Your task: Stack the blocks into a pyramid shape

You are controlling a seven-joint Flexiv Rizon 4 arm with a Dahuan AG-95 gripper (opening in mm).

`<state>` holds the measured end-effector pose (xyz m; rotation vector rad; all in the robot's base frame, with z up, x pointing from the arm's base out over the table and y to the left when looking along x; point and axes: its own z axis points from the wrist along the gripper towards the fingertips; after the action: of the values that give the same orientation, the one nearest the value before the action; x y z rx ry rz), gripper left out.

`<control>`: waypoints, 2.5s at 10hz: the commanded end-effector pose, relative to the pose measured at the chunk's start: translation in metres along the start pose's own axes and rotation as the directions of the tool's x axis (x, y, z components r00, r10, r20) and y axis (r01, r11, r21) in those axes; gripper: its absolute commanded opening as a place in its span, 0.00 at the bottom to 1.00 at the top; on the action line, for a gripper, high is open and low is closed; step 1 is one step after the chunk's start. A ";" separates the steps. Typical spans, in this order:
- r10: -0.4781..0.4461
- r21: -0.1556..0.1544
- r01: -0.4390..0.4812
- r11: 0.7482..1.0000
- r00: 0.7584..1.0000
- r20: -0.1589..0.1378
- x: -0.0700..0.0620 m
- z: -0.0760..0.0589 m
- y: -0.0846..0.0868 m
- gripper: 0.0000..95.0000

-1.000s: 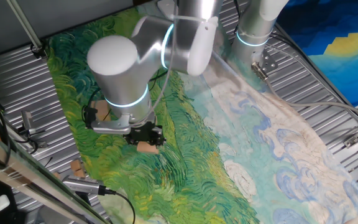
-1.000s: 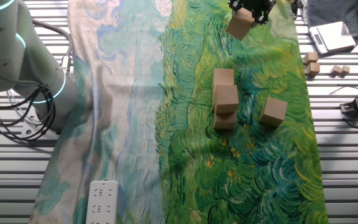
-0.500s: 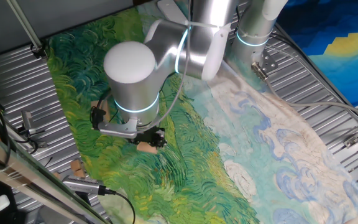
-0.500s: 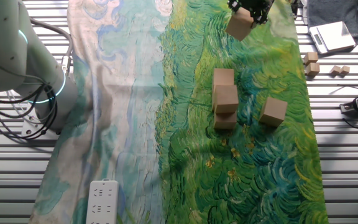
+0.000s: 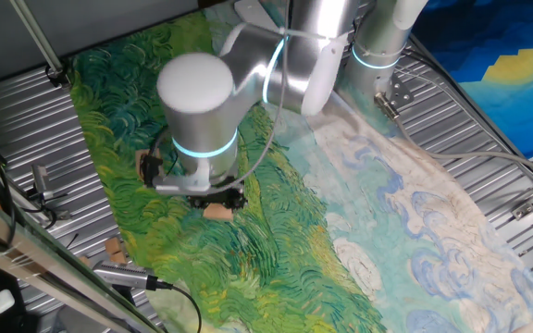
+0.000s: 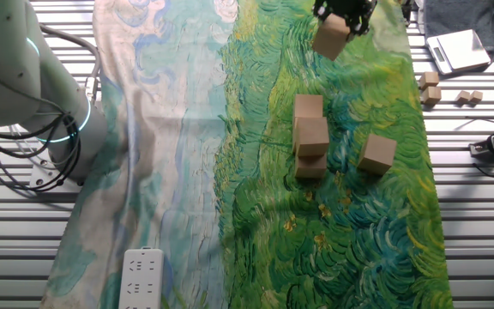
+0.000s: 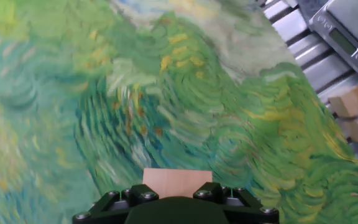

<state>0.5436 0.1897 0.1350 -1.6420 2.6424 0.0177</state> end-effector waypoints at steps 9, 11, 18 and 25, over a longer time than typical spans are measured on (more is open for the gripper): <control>-0.267 0.018 0.266 0.964 0.962 0.058 0.107 0.021 -0.015 0.00; -0.326 0.000 0.329 0.944 0.934 0.150 0.107 0.022 -0.014 0.00; -0.414 0.016 0.417 0.909 0.894 0.174 0.119 0.019 -0.011 0.00; -0.434 0.024 0.439 0.898 0.876 0.209 0.131 0.033 -0.011 0.00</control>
<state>0.4955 0.0677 0.0983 -2.0766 2.0740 0.2029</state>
